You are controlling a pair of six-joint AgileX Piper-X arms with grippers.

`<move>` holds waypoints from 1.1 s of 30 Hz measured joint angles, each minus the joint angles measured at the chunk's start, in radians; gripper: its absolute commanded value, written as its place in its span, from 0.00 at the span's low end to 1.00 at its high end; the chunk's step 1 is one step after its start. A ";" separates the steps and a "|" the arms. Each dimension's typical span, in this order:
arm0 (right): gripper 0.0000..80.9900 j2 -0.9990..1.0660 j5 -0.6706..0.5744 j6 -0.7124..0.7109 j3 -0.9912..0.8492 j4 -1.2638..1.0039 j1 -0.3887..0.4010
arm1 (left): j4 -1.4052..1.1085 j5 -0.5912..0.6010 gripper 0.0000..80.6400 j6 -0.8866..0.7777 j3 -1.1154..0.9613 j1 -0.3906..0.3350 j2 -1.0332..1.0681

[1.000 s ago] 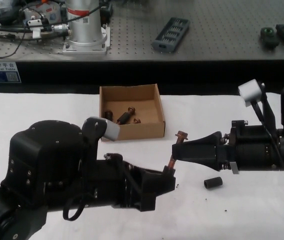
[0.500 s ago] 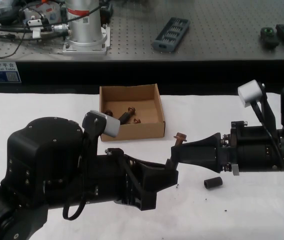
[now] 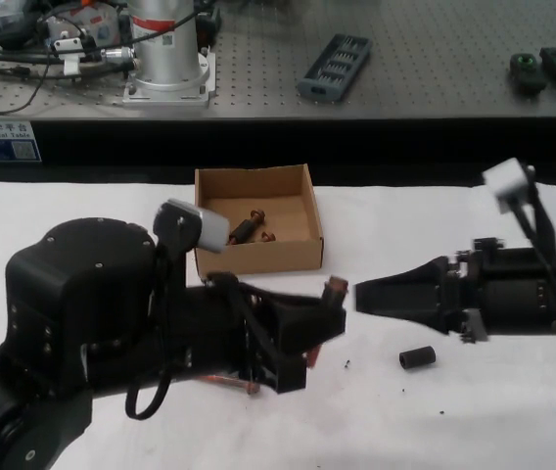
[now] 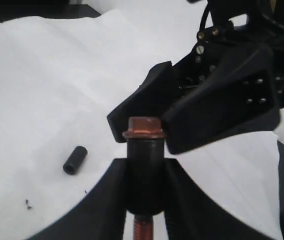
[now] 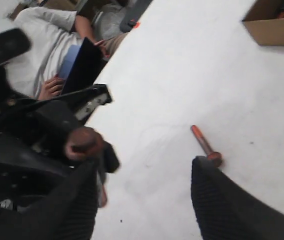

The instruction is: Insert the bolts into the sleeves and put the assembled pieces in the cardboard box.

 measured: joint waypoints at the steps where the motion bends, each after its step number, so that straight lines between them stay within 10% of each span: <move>1: 0.51 0.000 0.006 0.004 0.004 0.018 -0.018 | -0.012 -0.014 0.04 0.003 -0.003 0.000 0.000; 20: 0.19 -0.264 0.018 -0.089 0.009 0.489 -0.058 | 0.020 -0.125 0.04 0.195 -0.408 0.190 0.370; 33: 0.18 -0.355 0.025 -0.143 0.009 0.608 -0.058 | 0.178 -0.127 0.04 0.293 -0.679 0.264 0.588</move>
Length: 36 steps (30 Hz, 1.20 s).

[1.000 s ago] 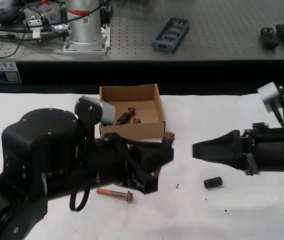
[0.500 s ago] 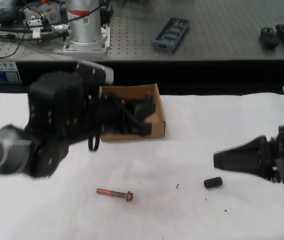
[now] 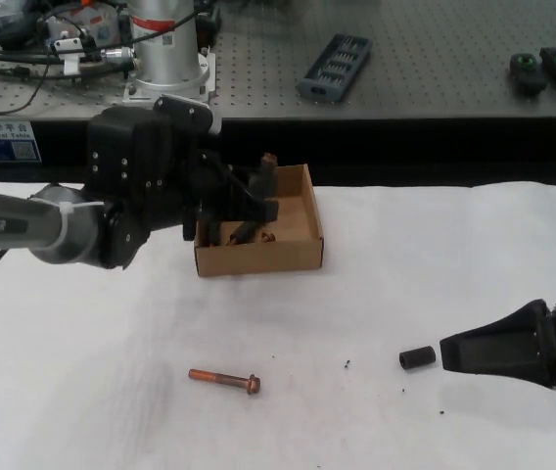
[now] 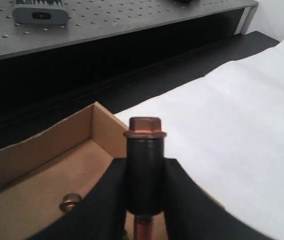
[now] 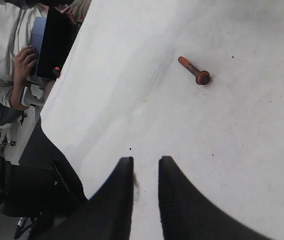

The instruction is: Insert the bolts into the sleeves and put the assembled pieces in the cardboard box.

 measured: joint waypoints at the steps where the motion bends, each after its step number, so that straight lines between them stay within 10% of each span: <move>1: 0.18 0.000 0.000 0.000 0.000 0.000 0.000 | 0.004 0.000 0.04 0.008 -0.009 0.004 0.009; 8: 0.18 -0.003 0.000 0.000 0.000 0.012 0.000 | 0.195 -0.022 0.08 0.135 -0.099 0.007 0.054; 15: 0.18 -0.003 0.000 0.000 0.000 0.020 0.000 | 0.252 -0.045 0.60 0.097 -0.145 0.013 0.051; 21: 0.18 -0.003 0.000 0.000 0.000 0.021 0.000 | 0.338 0.060 0.41 0.094 -0.147 0.016 -0.003; 36: 0.18 -0.046 0.051 0.000 0.000 0.032 -0.005 | 0.667 0.324 0.41 0.400 -0.152 -0.079 -0.099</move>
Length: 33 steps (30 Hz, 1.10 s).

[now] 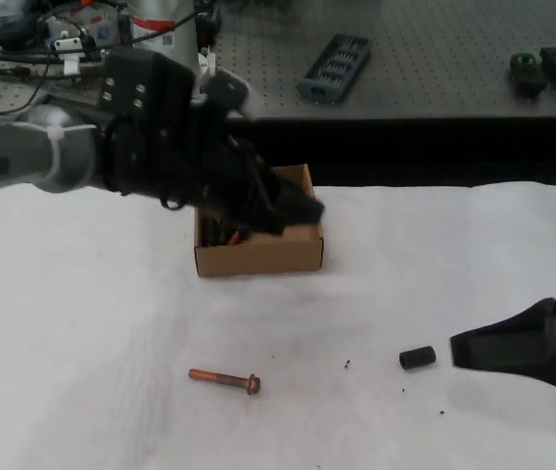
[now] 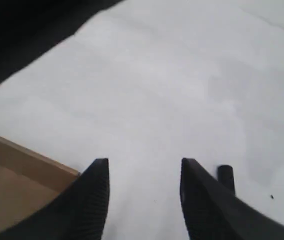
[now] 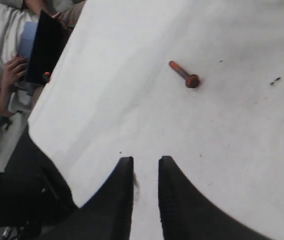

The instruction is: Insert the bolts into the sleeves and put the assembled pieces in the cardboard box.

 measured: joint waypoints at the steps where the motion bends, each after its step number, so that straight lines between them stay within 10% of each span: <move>1: 0.18 -0.034 0.051 -0.002 -0.008 0.016 -0.013 | 0.012 -0.010 0.41 0.022 0.000 -0.015 0.000; 33: 0.18 -0.192 0.229 0.017 -0.046 0.263 -0.136 | 0.069 -0.236 0.41 0.163 -0.014 -0.264 0.138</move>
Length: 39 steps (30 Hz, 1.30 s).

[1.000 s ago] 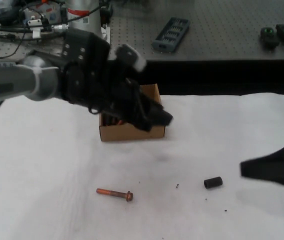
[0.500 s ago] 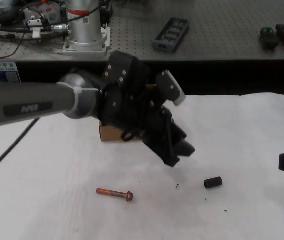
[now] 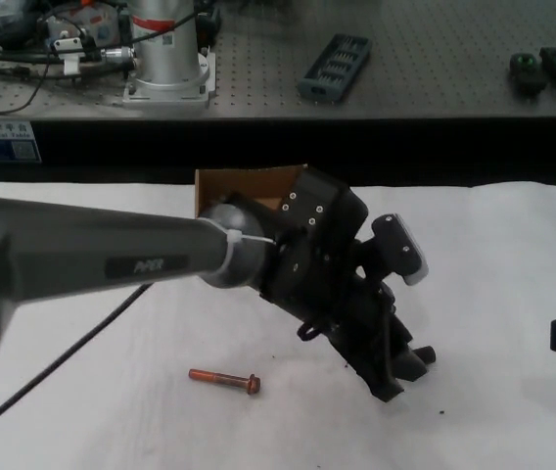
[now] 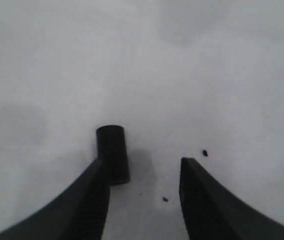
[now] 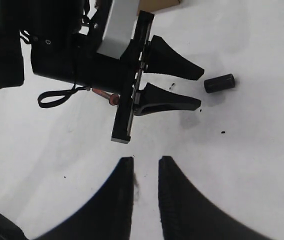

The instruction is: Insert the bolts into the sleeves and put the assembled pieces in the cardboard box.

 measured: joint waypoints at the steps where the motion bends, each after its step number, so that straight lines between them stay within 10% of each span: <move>1: 0.18 0.000 0.000 -0.002 0.000 0.003 0.000 | 0.014 -0.004 0.41 0.018 -0.002 0.009 0.000; 39: 0.18 0.000 0.000 -0.097 0.000 0.044 0.000 | 0.624 -0.168 0.45 0.585 0.014 0.240 -0.143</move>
